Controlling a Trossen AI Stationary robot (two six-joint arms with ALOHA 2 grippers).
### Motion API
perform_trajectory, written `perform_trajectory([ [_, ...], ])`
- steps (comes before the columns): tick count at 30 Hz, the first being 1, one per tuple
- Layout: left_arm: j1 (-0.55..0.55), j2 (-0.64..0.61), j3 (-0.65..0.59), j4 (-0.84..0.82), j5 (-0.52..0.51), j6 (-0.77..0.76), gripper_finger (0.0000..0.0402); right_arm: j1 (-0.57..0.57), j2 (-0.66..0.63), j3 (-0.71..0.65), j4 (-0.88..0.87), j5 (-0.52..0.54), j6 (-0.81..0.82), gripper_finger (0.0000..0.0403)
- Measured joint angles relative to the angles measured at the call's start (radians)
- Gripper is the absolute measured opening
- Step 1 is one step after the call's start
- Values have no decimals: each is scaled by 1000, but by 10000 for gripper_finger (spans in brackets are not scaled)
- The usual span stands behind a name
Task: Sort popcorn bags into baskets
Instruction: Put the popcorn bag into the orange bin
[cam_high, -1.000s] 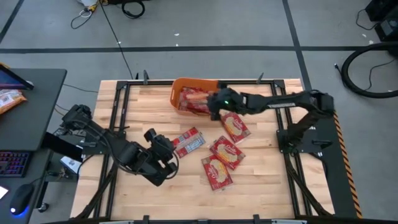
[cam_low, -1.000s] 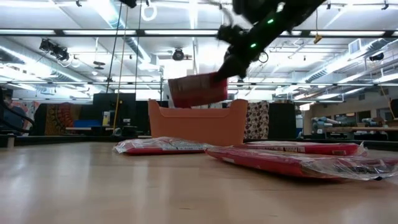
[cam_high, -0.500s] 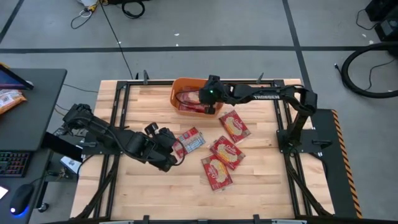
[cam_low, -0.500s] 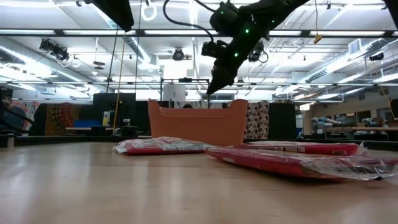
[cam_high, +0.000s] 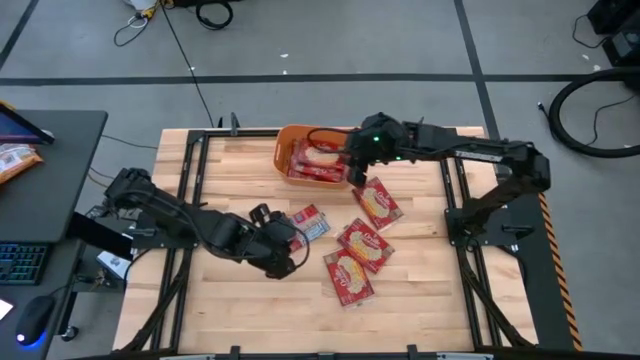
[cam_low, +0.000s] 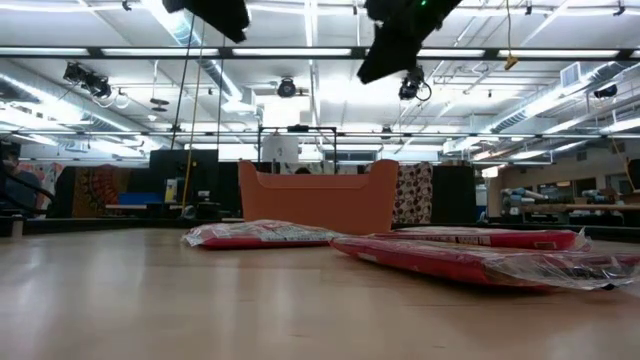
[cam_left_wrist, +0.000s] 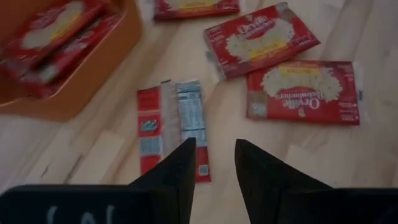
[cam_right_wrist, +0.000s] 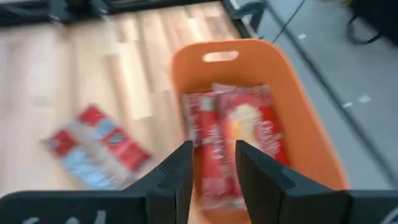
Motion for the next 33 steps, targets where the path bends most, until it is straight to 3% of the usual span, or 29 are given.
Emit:
perform_trajectory([
  [8, 122, 107, -17, 63, 258, 215, 116, 69, -102, 0, -204, -68, 182, 124],
  [16, 319, 66, -326, 252, 526, 238, 116, 203, -213, 0, -413, -27, 305, 124],
  [25, 500, 56, -481, 351, 580, 147, 131, 339, -276, -1, -419, 105, 419, 124],
  [33, 585, 56, -539, 486, 721, 161, 217, 374, -262, -2, -422, 117, 427, 124],
])
